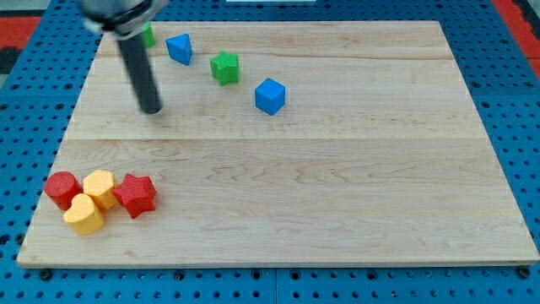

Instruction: Separate the yellow and red blocks from each other

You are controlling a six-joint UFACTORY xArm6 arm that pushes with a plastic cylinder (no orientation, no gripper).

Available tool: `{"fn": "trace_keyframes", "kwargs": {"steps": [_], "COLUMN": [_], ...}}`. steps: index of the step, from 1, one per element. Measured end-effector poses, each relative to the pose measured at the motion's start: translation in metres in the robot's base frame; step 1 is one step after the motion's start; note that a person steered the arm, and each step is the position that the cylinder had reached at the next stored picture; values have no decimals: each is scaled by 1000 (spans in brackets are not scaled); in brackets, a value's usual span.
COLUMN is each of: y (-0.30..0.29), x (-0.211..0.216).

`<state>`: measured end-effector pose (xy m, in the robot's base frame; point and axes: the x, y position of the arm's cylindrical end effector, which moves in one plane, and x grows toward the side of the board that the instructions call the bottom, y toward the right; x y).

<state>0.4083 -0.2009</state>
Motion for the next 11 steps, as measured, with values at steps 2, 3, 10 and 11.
{"fn": "trace_keyframes", "kwargs": {"steps": [2, 3, 10, 11], "y": [-104, -95, 76, 114], "x": [72, 115, 124, 109]}}
